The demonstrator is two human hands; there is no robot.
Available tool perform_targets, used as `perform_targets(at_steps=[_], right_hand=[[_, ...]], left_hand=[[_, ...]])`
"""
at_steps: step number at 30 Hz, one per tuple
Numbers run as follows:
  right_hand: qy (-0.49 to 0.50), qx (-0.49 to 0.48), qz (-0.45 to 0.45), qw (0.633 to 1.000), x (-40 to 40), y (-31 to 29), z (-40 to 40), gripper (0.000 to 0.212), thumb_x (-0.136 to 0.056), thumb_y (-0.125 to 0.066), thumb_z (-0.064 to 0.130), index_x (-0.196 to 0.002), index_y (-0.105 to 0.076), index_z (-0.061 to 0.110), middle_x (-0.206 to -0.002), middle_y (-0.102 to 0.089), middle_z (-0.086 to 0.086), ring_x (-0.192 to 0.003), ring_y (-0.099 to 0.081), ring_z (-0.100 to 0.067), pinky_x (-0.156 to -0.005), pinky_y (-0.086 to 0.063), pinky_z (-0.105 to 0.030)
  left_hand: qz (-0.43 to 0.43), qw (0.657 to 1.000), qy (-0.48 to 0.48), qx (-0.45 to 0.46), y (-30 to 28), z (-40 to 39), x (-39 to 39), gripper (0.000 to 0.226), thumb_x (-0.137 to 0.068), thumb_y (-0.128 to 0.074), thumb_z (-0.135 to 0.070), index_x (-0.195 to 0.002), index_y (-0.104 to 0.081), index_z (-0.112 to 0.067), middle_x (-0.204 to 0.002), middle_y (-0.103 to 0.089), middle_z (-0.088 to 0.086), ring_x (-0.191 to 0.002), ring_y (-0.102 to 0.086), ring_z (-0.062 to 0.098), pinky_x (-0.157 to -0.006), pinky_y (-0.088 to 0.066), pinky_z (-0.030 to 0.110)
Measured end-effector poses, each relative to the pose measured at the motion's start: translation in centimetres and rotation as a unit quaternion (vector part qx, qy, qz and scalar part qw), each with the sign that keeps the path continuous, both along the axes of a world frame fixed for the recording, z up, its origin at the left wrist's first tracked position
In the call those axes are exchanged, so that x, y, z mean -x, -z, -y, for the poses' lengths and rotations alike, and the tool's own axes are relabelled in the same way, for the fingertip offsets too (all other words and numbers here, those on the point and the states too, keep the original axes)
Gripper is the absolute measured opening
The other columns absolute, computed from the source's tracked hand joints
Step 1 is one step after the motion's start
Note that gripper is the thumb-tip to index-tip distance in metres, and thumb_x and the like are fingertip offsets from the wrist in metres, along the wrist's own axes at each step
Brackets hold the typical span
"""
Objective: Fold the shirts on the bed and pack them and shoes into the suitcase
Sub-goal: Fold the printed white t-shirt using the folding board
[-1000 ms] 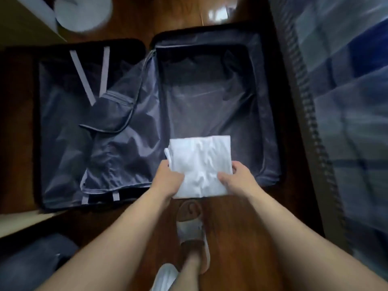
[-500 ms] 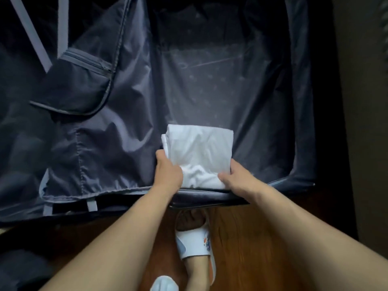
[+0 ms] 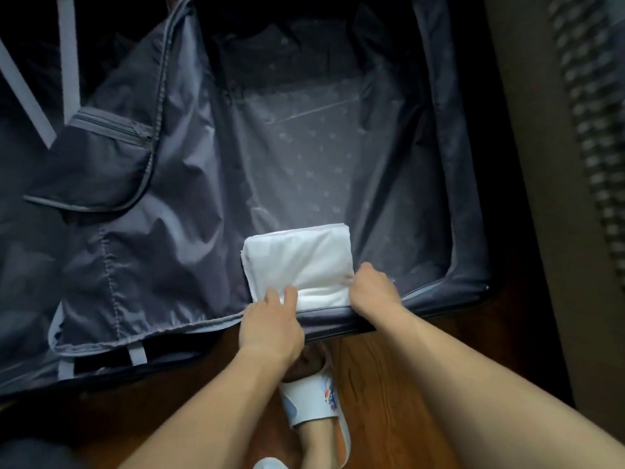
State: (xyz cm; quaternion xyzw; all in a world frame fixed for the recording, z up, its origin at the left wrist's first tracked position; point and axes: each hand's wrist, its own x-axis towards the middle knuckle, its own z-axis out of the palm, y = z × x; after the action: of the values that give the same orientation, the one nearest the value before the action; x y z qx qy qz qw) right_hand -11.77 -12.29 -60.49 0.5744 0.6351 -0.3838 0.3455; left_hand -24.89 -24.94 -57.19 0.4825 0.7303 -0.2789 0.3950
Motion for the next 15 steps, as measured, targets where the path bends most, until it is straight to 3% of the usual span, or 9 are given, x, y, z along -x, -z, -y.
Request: perform_targets(at_steps=[3,6,9,13,15], right_hand=[[-0.082,-0.116,0.033,0.989,-0.5,-0.9,1.5,0.032,-0.092,-0.051,0.008,-0.123,-0.045,0.011,-0.125,-0.060,-0.014,-0.117,-0.058,-0.035,-0.095,-0.045,-0.043],[-0.145,-0.244,-0.039,0.958,-2.0,-3.5,3.7,0.033,-0.079,-0.056,0.007,-0.111,-0.053,0.011,-0.103,-0.062,-0.011,-0.099,-0.059,-0.034,-0.094,-0.044,-0.045],[-0.140,-0.245,-0.080,0.956,-4.2,-8.5,4.3,0.040,-0.069,-0.065,0.009,-0.109,-0.062,0.008,-0.097,-0.063,-0.013,-0.093,-0.059,-0.037,-0.093,-0.048,-0.048],[-0.054,-0.210,-0.110,0.970,-8.3,-19.9,2.8,0.042,-0.069,-0.061,0.014,-0.110,-0.066,0.004,-0.097,-0.065,-0.017,-0.088,-0.062,-0.041,-0.078,-0.055,-0.046],[-0.011,-0.230,-0.140,0.963,-11.0,-27.3,1.1,0.042,-0.076,-0.055,0.015,-0.116,-0.064,0.005,-0.107,-0.063,-0.017,-0.096,-0.060,-0.040,-0.085,-0.052,-0.047]], left_hand=[[0.001,0.998,-0.011,0.057,0.3,-1.8,-0.2,0.051,-0.097,-0.046,-0.032,-0.142,-0.032,-0.014,-0.140,-0.047,0.012,-0.125,-0.054,0.034,-0.096,-0.040,0.042],[-0.010,0.997,0.006,0.079,-1.7,-3.2,-0.5,0.053,-0.093,-0.049,-0.034,-0.141,-0.041,-0.014,-0.142,-0.049,0.012,-0.132,-0.041,0.033,-0.105,-0.032,0.044],[-0.003,1.000,-0.016,-0.002,-6.9,-4.2,-2.0,0.058,-0.096,-0.048,-0.032,-0.148,-0.034,-0.013,-0.140,-0.046,0.013,-0.129,-0.041,0.035,-0.102,-0.036,0.043],[0.102,0.981,-0.134,-0.098,-17.7,-6.8,-5.5,0.043,-0.096,-0.046,-0.021,-0.138,-0.051,-0.016,-0.134,-0.056,0.013,-0.123,-0.052,0.036,-0.099,-0.043,0.041],[0.153,0.968,-0.171,-0.104,-24.4,-8.3,-8.2,0.041,-0.097,-0.045,-0.020,-0.136,-0.058,-0.019,-0.137,-0.061,0.012,-0.126,-0.055,0.032,-0.102,-0.044,0.038]])
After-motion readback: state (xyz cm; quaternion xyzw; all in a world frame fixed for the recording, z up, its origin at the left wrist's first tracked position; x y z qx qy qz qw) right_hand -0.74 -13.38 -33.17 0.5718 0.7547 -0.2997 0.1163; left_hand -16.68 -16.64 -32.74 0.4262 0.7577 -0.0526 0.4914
